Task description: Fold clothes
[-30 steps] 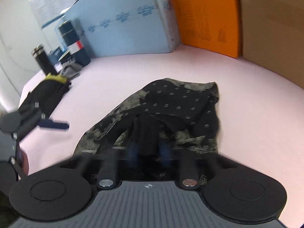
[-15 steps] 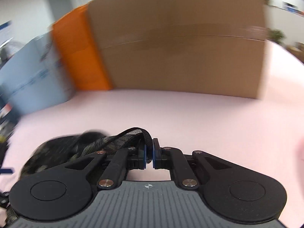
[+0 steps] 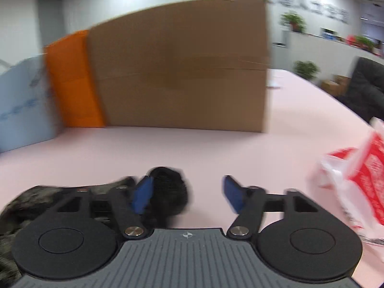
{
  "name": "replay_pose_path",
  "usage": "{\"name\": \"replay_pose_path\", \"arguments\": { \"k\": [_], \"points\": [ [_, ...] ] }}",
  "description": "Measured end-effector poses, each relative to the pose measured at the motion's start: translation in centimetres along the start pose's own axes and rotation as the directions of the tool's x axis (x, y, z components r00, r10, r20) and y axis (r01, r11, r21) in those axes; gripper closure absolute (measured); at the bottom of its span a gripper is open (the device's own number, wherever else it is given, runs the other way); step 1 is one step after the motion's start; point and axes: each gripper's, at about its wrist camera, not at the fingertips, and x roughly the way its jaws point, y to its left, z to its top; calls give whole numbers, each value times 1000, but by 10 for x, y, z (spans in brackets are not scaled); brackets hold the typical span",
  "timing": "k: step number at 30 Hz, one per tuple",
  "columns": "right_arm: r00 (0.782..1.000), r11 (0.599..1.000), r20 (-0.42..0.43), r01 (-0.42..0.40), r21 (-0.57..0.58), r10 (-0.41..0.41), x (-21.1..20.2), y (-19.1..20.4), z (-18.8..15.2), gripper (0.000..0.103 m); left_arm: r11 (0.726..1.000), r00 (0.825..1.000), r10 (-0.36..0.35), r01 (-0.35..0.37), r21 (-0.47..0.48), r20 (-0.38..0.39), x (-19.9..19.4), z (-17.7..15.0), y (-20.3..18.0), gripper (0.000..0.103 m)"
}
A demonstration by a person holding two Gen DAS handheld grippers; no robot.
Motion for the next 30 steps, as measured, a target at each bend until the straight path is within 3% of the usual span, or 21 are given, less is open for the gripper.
{"name": "replay_pose_path", "arguments": {
  "k": [1, 3, 7, 10, 13, 15, 17, 18, 20, 25, 27, 30],
  "points": [
    [998, 997, 2, -65, -29, 66, 1, 9, -1, 21, 1000, 1000, -17, 17, -8, 5, 3, 4, 3, 58],
    [990, 986, -14, -144, -79, 143, 4, 27, -4, 21, 1000, 1000, -14, 14, 2, 0, 2, 7, 3, 84],
    [963, 959, -45, -268, -97, 265, 12, 51, -11, 21, 998, 998, 31, -34, 55, 55, 3, 37, 10, 90],
    [950, 946, -80, -309, -99, 302, 21, 62, -16, 21, 979, 970, 190, -199, 47, 153, 7, 84, 29, 90],
    [940, 941, -116, -330, -73, 321, 30, 68, -20, 21, 941, 927, 335, -319, -115, 169, 11, 137, 60, 79],
    [934, 939, -136, -339, -59, 329, 33, 70, -19, 21, 918, 908, 384, -356, -173, 169, 7, 152, 72, 48],
    [927, 933, -158, -354, -64, 341, 31, 73, -23, 19, 910, 905, 396, -363, -202, 159, 1, 146, 82, 32],
    [923, 930, -168, -362, -66, 347, 30, 75, -25, 17, 905, 903, 402, -366, -217, 154, -3, 143, 86, 30],
    [917, 926, -184, -371, -66, 354, 26, 74, -31, 16, 904, 911, 396, -365, -221, 117, -5, 122, 93, 28],
    [902, 913, -217, -399, -82, 374, 19, 76, -40, 15, 943, 970, 243, -235, -237, 7, -13, 47, 98, 23],
    [881, 888, -234, -445, -119, 410, 20, 86, -40, 14, 952, 986, 164, -164, -257, -21, -19, 21, 92, 22],
    [835, 816, -258, -539, -210, 485, 22, 113, -37, 12, 948, 991, 130, -133, -289, -28, -25, -3, 79, 21]
  ]
}}
